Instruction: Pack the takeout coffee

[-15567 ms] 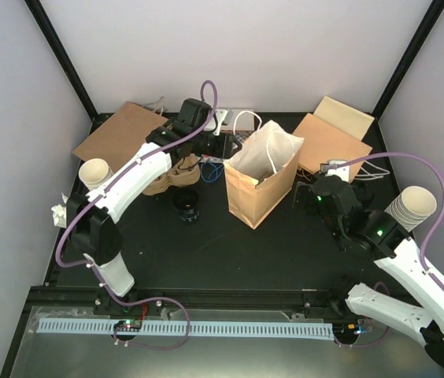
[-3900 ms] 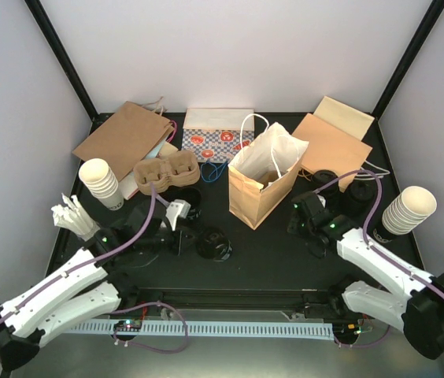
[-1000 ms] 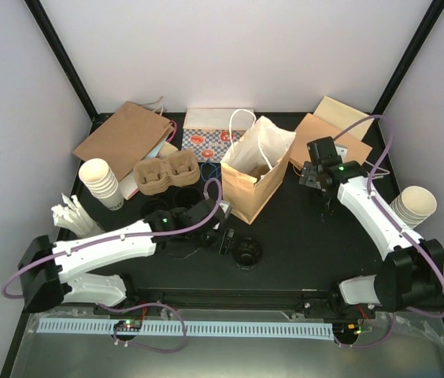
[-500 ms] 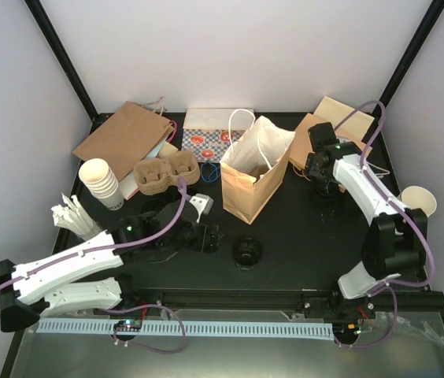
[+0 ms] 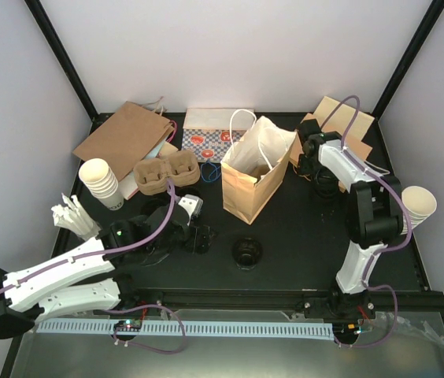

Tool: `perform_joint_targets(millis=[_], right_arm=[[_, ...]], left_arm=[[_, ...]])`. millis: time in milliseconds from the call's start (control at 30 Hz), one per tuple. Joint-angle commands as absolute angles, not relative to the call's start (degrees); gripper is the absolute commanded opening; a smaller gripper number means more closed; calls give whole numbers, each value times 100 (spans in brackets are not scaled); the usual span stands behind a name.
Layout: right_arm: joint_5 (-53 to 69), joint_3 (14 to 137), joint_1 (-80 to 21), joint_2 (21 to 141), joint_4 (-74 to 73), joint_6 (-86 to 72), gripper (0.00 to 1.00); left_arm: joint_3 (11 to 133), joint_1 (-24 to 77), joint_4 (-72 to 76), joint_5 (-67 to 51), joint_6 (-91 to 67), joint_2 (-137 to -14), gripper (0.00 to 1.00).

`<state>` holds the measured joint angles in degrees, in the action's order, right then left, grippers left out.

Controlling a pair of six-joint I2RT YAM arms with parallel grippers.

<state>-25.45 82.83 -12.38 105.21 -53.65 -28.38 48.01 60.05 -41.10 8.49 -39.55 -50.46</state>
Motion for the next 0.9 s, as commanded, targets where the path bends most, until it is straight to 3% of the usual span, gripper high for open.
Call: perform_joint_targets(millis=[0, 100, 300, 867], right_arm=[[-2865, 8500, -1195, 10726, -5539, -2820, 100], [-2892, 8501, -1195, 10799, -5518, -2855, 99], [-2872, 8542, -1191, 10891, -5491, -2839, 86], [-2953, 8494, -1194, 10805, -5632, -2811, 79]], left_arm=[[4763, 5946, -4196, 969, -3873, -4973, 89], [4787, 5912, -4207, 968, -3827, -4998, 89], [4806, 5841, -4248, 972, -3753, -5019, 89], [4732, 5773, -4291, 958, -3753, -4940, 89]])
